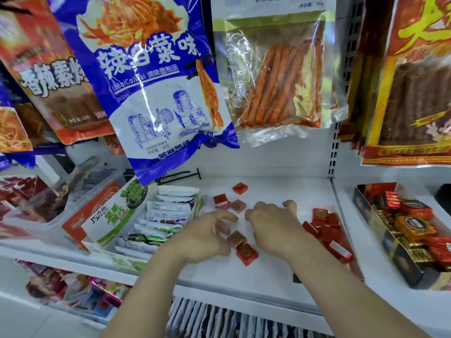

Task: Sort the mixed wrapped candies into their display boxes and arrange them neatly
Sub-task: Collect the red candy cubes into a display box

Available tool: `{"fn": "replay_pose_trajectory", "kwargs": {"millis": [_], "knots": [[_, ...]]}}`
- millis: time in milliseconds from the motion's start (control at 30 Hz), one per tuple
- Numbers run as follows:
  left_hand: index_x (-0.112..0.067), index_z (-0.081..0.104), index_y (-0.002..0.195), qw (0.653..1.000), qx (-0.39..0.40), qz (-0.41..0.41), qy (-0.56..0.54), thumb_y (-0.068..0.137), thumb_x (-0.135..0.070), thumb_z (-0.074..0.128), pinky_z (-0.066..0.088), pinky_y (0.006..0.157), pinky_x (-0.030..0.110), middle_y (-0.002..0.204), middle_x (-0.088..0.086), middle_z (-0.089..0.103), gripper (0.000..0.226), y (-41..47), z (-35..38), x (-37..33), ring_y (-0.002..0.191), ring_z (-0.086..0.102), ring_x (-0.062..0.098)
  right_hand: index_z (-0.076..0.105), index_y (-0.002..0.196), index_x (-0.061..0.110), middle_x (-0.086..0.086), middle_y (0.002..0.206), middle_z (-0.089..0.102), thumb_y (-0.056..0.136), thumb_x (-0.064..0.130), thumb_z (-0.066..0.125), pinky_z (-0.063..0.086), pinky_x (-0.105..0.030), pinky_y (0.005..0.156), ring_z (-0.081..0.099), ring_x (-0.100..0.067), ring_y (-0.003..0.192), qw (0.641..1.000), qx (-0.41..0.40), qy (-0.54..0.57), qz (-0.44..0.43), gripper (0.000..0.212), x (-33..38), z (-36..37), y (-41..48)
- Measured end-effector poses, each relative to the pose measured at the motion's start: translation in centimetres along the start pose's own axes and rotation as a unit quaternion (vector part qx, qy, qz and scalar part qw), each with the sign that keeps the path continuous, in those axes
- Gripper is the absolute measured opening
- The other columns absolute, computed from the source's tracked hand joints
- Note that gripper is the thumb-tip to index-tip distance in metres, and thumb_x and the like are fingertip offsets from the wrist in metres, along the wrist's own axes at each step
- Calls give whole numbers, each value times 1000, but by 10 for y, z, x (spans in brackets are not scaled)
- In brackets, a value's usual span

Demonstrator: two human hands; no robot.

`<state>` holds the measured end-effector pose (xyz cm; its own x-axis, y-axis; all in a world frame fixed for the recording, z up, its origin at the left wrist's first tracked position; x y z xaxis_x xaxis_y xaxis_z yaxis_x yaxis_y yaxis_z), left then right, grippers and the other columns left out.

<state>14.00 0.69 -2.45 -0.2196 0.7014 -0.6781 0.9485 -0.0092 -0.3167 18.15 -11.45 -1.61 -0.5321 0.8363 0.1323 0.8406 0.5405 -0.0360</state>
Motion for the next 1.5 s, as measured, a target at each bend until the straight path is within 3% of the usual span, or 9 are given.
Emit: {"fn": "replay_pose_trajectory", "kwargs": {"millis": [100,167,267,400,667,967,1067,1367,1500], "knots": [[-21,60,121,979,-184,62,59,81,10,54,36,78,-2,116,-3,56,52,15,-23,-12,102,55,10,55,112,19,1,90,48,85,4,47,30,-39,83,47,-21,86,999,-22,28,-36,32,5,-6,-5],[-22,57,130,960,-244,79,113,82,9,52,35,95,6,131,0,50,57,31,-25,-18,120,49,16,55,109,17,-3,92,53,92,16,45,37,-36,74,49,-22,86,995,-28,78,-61,20,9,-4,-10],[-32,44,141,955,-214,49,200,85,-5,52,27,113,34,153,9,32,63,57,-13,-12,137,32,27,52,118,19,-7,106,55,97,42,40,43,-39,79,49,-27,100,994,-5,69,-85,34,17,8,-18],[-34,42,142,960,-182,37,210,92,-17,47,16,115,32,158,6,23,53,65,-1,-10,144,18,27,46,130,23,-6,116,53,93,43,47,42,-41,85,45,-28,108,996,3,40,-86,42,18,16,-23],[-38,59,118,948,-140,55,279,81,-19,60,33,100,28,122,1,55,42,56,-1,-21,116,46,24,52,123,19,-9,111,50,92,27,52,36,-34,77,46,-28,104,994,-24,62,-89,32,12,9,-30],[-31,53,134,954,-120,44,270,85,-7,59,41,102,30,132,1,54,54,43,-3,-17,120,49,22,62,104,18,-4,102,48,80,27,67,40,-30,69,47,-21,88,992,28,84,-85,26,12,6,-33],[-29,61,123,960,-124,42,248,85,-6,58,45,87,22,123,-3,62,45,37,-5,-18,107,57,15,62,104,16,-5,103,47,76,27,69,43,-30,69,47,-21,89,994,27,76,-80,30,13,6,-32],[-29,63,119,963,-98,39,246,80,-38,72,51,85,27,112,-4,66,41,9,-15,-12,97,61,14,65,97,16,-3,98,49,75,25,68,49,-30,69,54,-21,83,992,13,101,-70,24,15,0,-28],[-32,65,111,977,-65,36,199,76,-53,72,54,75,27,101,-8,66,41,-2,-7,-13,70,59,7,65,87,14,-4,91,52,77,26,65,47,-31,66,55,-21,79,993,-7,98,-70,16,13,-2,-26]]}}
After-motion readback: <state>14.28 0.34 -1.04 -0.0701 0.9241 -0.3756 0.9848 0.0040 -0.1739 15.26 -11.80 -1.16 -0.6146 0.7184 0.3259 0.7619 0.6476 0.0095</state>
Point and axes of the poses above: each hand's wrist, its own y-axis towards the middle knuckle, its own z-axis out of the palm, x = y × z, the point moved 7 cm from there along y, towards the middle knuckle
